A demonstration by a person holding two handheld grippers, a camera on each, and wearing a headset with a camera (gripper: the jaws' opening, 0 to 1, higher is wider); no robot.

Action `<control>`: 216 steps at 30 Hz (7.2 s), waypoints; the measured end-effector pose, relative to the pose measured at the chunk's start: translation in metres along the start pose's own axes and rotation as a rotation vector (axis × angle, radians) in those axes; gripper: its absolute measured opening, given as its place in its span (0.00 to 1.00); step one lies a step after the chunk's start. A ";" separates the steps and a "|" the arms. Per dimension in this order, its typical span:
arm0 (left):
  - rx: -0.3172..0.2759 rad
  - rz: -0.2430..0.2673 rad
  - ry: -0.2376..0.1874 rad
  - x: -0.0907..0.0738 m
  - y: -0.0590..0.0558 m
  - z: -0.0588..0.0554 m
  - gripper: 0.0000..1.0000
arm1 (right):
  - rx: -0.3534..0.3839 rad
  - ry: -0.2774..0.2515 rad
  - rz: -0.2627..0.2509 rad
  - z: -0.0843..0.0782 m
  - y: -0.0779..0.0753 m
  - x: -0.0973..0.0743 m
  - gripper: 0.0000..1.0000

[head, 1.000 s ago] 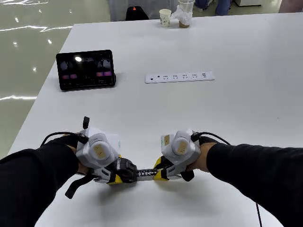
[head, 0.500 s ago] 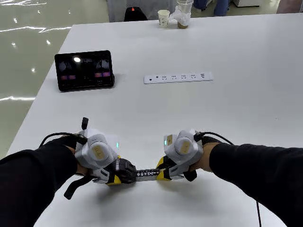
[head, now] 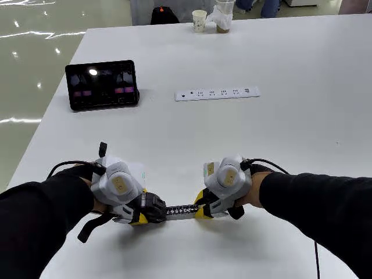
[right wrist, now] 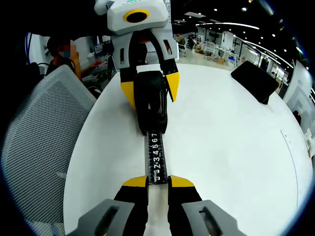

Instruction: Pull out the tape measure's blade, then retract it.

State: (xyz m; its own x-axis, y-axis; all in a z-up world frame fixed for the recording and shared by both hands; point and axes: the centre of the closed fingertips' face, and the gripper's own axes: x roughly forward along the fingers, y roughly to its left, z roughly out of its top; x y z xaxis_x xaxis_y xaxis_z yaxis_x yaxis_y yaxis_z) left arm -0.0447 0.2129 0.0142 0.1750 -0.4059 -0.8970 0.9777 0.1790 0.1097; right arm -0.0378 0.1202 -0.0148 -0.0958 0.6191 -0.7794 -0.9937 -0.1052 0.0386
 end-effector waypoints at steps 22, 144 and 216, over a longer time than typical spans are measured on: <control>0.000 0.003 -0.002 0.000 0.000 0.000 0.31 | 0.008 0.007 0.004 -0.011 -0.001 -0.008 0.11; 0.001 -0.004 -0.002 0.003 -0.002 0.001 0.31 | 0.027 0.062 -0.024 -0.074 -0.001 -0.059 0.11; 0.003 0.004 -0.001 0.003 -0.004 0.003 0.31 | 0.058 0.091 -0.051 -0.116 -0.002 -0.093 0.10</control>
State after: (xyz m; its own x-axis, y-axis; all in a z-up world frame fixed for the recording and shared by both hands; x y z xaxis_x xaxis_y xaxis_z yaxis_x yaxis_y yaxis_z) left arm -0.0473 0.2084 0.0121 0.1787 -0.4064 -0.8960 0.9775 0.1774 0.1144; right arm -0.0199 -0.0269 -0.0150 -0.0425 0.5493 -0.8345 -0.9991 -0.0284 0.0322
